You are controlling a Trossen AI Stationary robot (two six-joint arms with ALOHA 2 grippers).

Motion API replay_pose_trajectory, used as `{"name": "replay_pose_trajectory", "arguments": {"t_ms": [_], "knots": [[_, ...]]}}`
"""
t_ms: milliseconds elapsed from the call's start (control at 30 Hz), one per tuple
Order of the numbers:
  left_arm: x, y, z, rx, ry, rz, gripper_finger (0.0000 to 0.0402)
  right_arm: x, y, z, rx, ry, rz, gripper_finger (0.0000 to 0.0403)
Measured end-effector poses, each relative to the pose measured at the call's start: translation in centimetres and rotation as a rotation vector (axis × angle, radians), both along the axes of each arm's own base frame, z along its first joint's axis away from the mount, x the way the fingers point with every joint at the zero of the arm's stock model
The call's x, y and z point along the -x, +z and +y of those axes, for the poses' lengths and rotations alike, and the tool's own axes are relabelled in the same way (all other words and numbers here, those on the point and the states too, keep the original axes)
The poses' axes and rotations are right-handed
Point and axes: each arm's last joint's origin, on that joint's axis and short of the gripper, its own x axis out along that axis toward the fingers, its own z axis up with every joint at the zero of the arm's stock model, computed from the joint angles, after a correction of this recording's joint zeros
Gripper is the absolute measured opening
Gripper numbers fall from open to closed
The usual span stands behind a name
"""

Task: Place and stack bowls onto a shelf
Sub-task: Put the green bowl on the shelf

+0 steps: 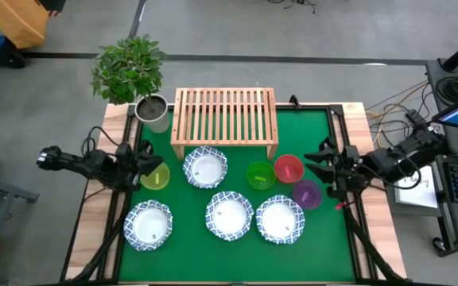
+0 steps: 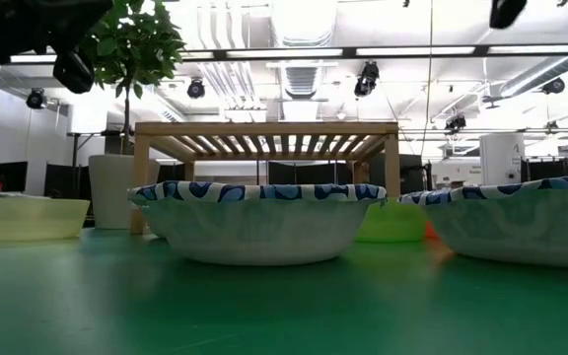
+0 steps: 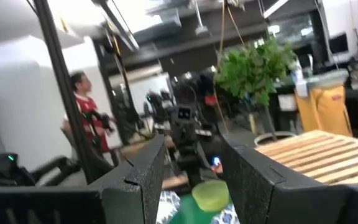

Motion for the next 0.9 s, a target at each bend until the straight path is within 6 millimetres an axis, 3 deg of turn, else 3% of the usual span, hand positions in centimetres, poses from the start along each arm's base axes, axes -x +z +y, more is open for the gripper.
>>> {"name": "replay_pose_trajectory", "arguments": {"t_ms": [233, 433, 700, 900], "knots": [[-0.3, 2.3, -0.1, -0.107, 0.008, 0.283, 0.0, -2.3, 3.1, 0.0, -0.014, -0.052, 0.193, 0.0144], [-0.7, 3.6, -0.2, -0.209, 0.0, 0.511, 0.0, -4.2, 4.0, -0.5, -0.057, -0.129, 0.405, 0.0144], [-2.8, 4.0, -0.8, -0.216, -0.028, 0.526, 0.0, -7.8, 5.8, 1.0, -0.004, -0.01, 0.517, 0.0144], [-3.4, 4.7, -1.0, -0.274, -0.022, 0.53, 0.0, -10.6, 6.4, 2.2, -0.07, 0.006, 0.643, 0.0144]]}}
